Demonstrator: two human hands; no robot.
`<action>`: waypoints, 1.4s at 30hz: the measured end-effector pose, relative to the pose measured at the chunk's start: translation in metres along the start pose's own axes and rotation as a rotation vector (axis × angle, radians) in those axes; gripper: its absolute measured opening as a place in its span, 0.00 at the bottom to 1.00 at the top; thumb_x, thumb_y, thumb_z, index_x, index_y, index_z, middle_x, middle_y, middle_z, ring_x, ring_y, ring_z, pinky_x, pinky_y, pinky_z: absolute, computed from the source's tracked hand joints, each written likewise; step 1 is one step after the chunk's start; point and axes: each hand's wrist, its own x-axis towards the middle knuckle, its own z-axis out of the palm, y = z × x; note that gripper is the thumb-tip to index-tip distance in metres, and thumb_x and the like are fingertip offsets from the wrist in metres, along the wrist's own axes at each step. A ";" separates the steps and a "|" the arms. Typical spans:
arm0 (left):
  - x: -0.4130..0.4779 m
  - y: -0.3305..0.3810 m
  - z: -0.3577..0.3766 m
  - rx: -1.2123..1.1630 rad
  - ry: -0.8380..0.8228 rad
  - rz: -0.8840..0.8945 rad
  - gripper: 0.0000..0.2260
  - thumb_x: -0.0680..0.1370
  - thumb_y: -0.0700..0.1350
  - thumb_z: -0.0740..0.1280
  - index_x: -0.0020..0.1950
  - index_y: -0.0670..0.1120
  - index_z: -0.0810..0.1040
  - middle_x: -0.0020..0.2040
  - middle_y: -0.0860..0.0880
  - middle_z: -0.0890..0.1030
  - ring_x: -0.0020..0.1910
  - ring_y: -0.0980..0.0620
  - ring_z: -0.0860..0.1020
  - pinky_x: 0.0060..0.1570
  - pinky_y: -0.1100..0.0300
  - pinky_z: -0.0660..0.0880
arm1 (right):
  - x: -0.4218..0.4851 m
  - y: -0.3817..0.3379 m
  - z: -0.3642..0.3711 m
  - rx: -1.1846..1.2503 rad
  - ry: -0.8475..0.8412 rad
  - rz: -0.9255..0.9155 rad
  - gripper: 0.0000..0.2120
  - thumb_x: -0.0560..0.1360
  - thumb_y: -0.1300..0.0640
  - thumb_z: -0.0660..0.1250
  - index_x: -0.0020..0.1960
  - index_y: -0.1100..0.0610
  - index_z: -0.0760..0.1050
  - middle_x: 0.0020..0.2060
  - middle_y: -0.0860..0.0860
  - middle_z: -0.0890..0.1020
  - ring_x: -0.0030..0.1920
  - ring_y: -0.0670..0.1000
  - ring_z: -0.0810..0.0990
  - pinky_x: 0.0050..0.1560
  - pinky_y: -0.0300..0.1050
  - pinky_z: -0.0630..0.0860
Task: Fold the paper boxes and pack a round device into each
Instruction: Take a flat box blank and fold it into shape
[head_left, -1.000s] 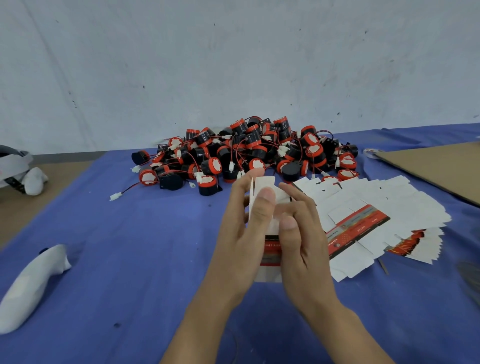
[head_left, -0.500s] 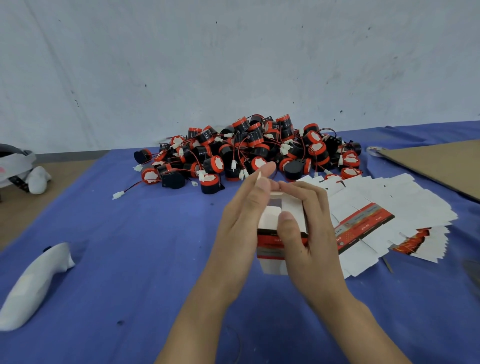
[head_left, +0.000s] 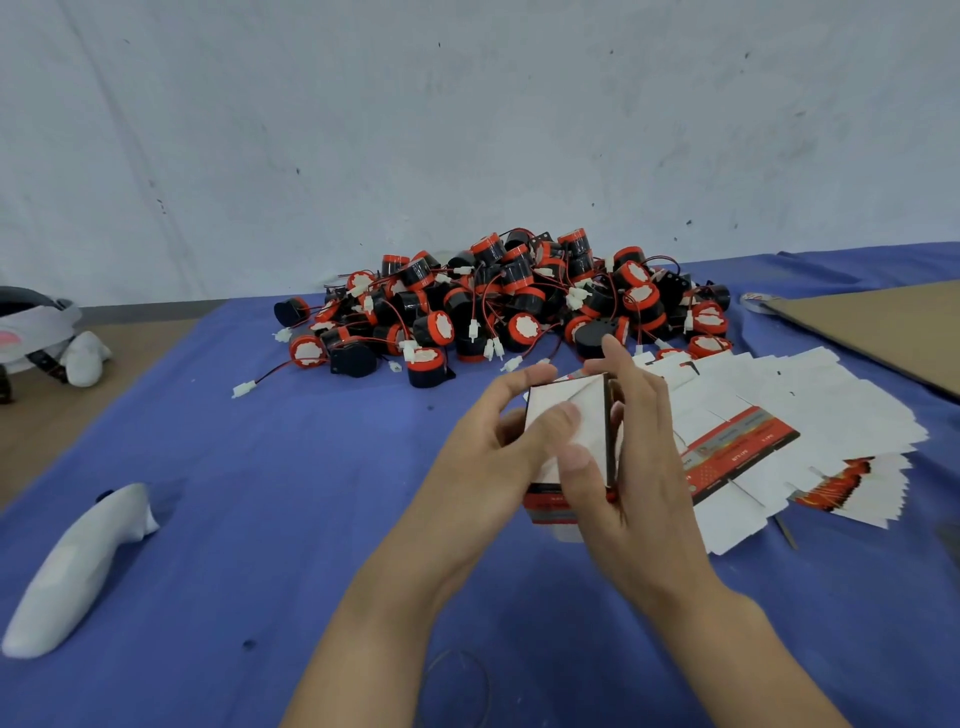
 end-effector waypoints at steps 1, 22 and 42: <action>0.000 -0.001 0.000 -0.006 -0.001 -0.009 0.14 0.80 0.47 0.68 0.66 0.57 0.75 0.50 0.52 0.86 0.45 0.52 0.85 0.40 0.60 0.79 | 0.000 0.000 0.000 -0.008 -0.009 -0.016 0.36 0.81 0.34 0.52 0.79 0.57 0.57 0.68 0.52 0.68 0.67 0.45 0.69 0.61 0.25 0.64; -0.002 0.009 -0.026 -0.263 -0.066 -0.178 0.19 0.82 0.54 0.60 0.64 0.44 0.80 0.59 0.41 0.83 0.59 0.43 0.82 0.52 0.52 0.82 | 0.001 0.009 0.009 -0.093 -0.018 -0.162 0.28 0.84 0.40 0.49 0.78 0.54 0.56 0.76 0.50 0.63 0.77 0.46 0.61 0.74 0.36 0.59; -0.006 -0.048 -0.026 1.544 -0.040 0.192 0.16 0.79 0.37 0.60 0.64 0.48 0.74 0.51 0.48 0.81 0.49 0.45 0.76 0.47 0.53 0.74 | -0.008 0.045 0.027 0.374 -0.433 0.451 0.23 0.84 0.56 0.58 0.76 0.39 0.62 0.56 0.33 0.80 0.56 0.38 0.78 0.52 0.31 0.73</action>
